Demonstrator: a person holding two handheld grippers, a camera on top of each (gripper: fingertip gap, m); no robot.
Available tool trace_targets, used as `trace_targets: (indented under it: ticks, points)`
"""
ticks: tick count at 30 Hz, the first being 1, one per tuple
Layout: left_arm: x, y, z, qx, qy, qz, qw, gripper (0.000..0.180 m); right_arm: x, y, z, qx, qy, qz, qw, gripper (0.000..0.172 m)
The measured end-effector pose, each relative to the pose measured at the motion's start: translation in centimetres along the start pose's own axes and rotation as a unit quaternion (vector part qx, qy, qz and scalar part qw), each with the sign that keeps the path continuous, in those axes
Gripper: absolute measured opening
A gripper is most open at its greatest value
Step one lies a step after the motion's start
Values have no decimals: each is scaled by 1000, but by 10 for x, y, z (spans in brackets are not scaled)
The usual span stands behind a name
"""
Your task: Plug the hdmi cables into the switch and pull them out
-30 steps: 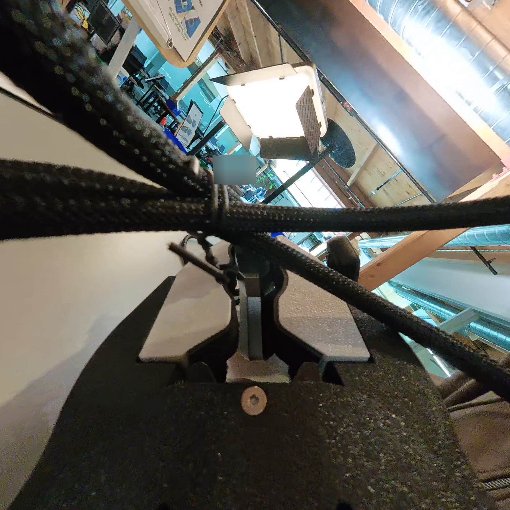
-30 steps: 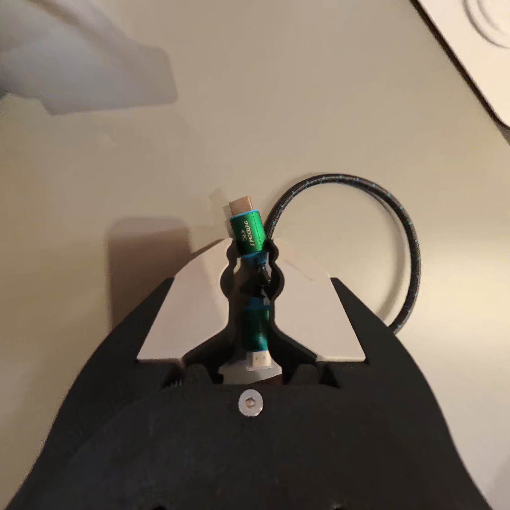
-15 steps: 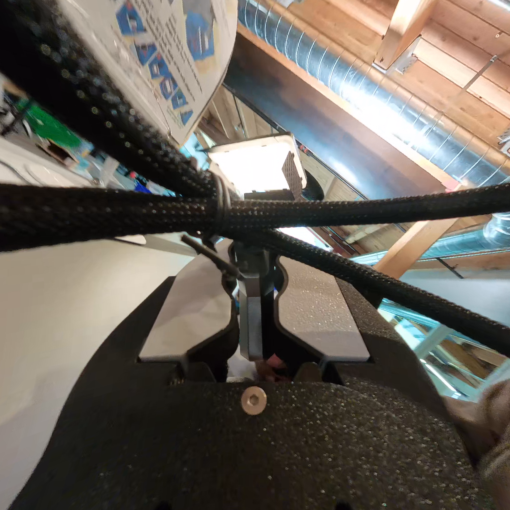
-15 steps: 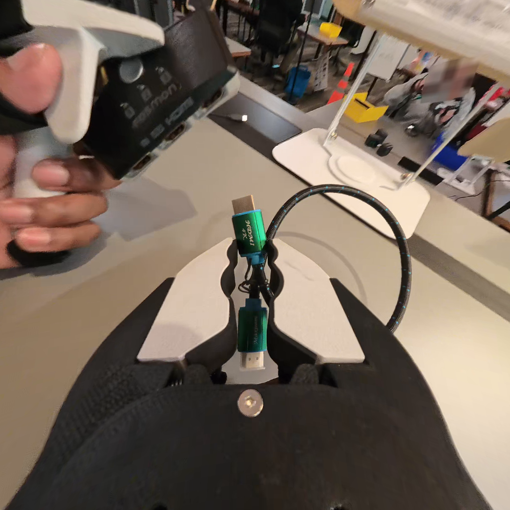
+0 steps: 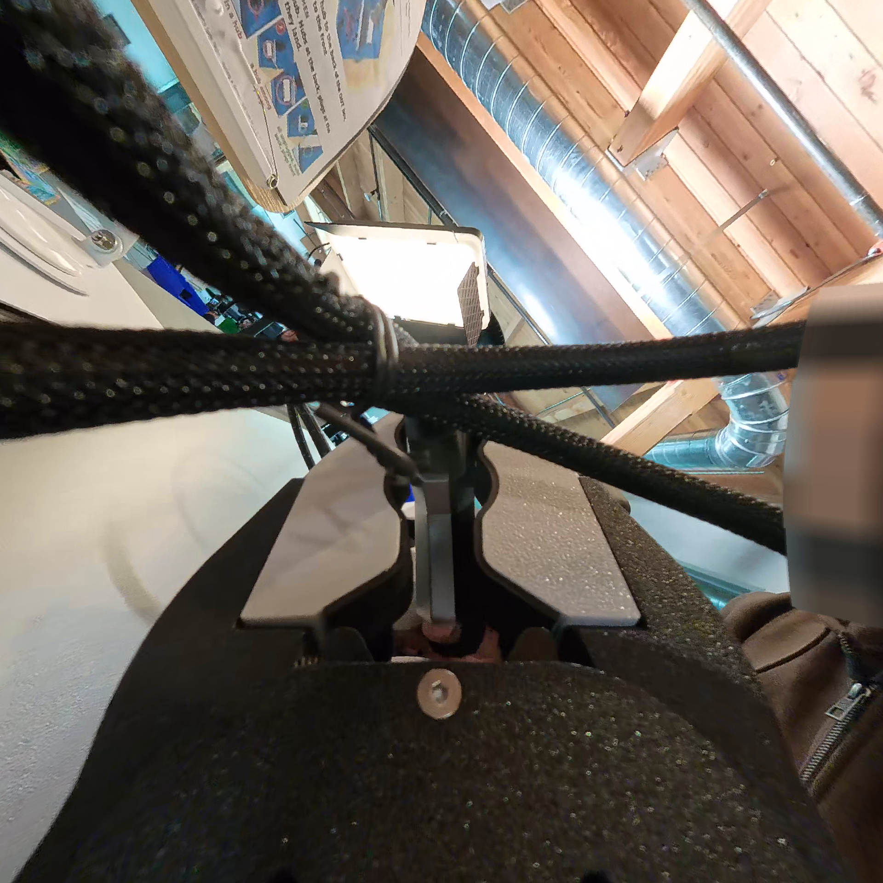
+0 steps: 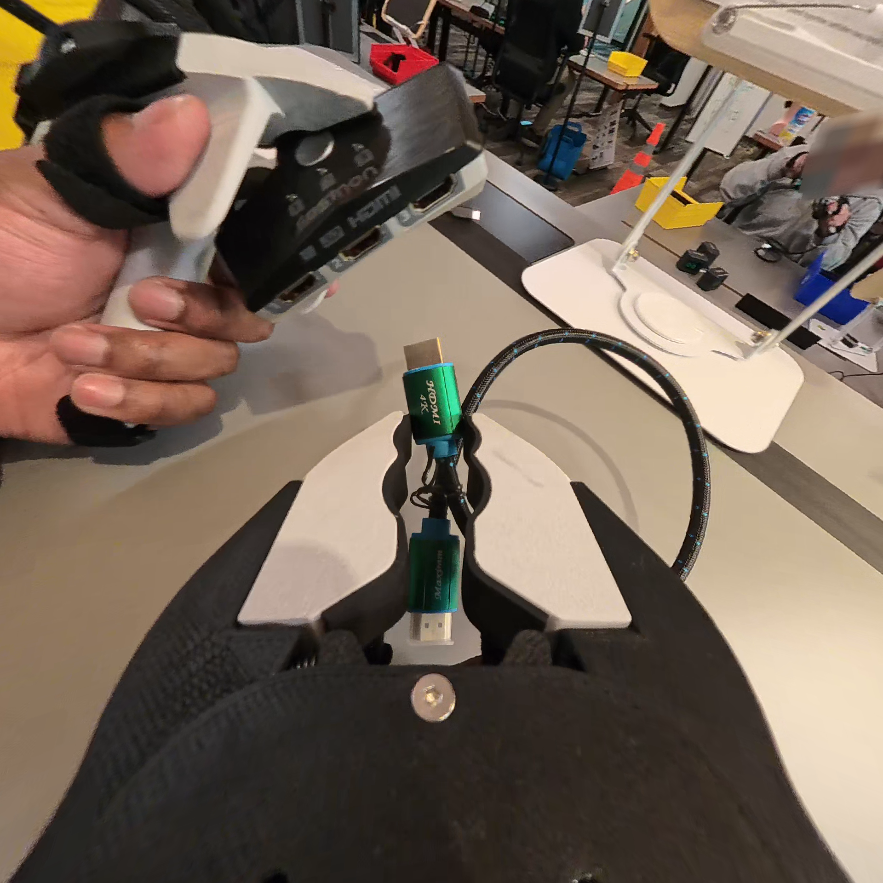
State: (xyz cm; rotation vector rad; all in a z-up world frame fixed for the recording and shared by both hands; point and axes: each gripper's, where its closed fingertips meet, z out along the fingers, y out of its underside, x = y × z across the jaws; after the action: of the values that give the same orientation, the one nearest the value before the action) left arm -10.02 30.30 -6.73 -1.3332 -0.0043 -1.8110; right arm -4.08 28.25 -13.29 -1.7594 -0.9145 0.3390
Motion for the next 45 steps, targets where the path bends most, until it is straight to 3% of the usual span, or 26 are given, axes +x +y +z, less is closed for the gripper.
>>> trace_targets:
  ticks: [15,22,24,30,39,45]
  points:
    - [2,-9,-7,39,24,-27,999,22,-38,-7,0,-4,-48,-17,999,20]
    - [2,-7,-6,33,16,-24,999,22,-35,-8,-1,-2,-44,-16,999,20]
    - [-2,-2,-5,14,-8,-19,1000,22,-27,-7,-3,-3,-34,-15,999,20]
    - [-12,39,0,-131,-101,44,985,22,-2,1,-9,-7,-21,10,1000,20]
    - [-12,44,1,-152,-95,32,983,22,-5,7,-9,-19,-74,55,996,19]
    - [-15,54,1,-190,-112,69,973,22,-4,16,-13,-50,-103,69,991,19]
